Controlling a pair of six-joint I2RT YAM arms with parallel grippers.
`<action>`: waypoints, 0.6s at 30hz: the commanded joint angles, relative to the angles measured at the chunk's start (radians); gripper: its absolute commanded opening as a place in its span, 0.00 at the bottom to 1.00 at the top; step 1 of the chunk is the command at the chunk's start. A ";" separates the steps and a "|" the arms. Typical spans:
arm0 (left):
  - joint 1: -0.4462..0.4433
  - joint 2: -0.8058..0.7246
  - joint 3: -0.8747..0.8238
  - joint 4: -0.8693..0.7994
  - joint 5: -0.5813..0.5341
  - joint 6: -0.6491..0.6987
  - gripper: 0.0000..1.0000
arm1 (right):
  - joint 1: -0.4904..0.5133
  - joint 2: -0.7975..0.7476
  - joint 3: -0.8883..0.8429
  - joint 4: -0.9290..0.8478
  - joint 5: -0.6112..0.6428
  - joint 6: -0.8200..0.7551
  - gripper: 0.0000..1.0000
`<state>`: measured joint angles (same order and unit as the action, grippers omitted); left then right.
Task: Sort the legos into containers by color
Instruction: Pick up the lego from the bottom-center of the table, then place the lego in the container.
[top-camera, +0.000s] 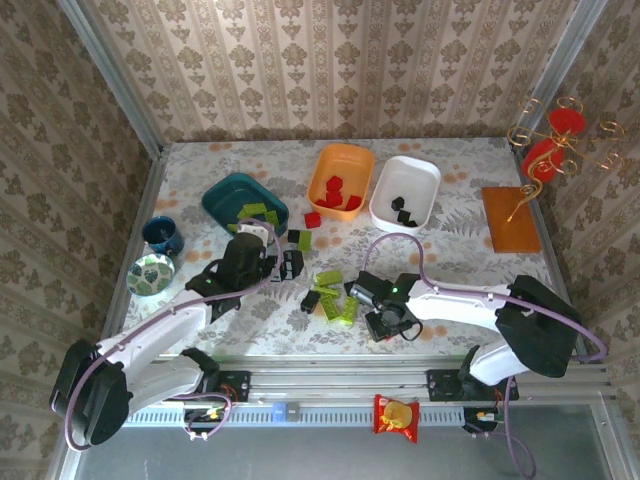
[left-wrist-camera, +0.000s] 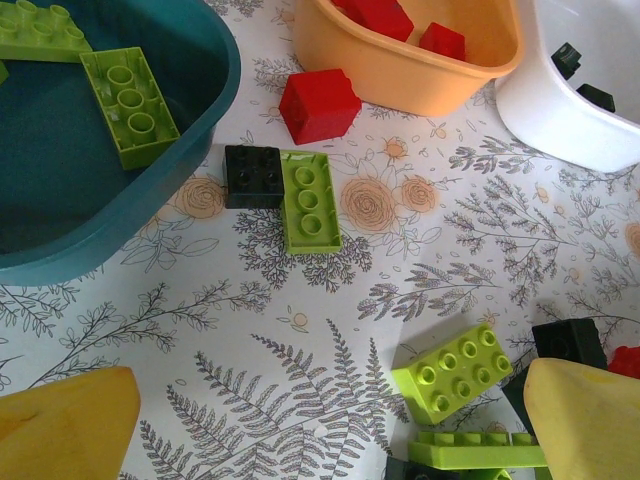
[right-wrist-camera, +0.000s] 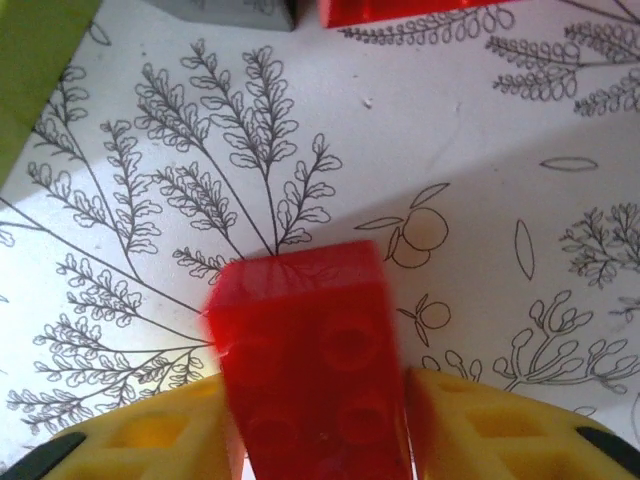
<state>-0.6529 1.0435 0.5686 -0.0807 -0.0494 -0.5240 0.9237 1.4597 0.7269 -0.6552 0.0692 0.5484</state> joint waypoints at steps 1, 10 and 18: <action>0.006 -0.017 0.005 -0.015 0.009 -0.004 1.00 | 0.008 -0.012 0.016 0.028 -0.011 -0.016 0.35; 0.011 -0.052 -0.010 -0.015 -0.020 -0.002 1.00 | -0.115 -0.208 0.170 0.078 -0.113 -0.119 0.25; 0.019 -0.061 0.000 -0.035 -0.015 -0.009 1.00 | -0.328 0.137 0.495 0.326 -0.154 -0.152 0.24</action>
<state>-0.6399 1.0035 0.5686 -0.0826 -0.0532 -0.5240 0.6346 1.4612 1.1374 -0.4343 -0.0574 0.4236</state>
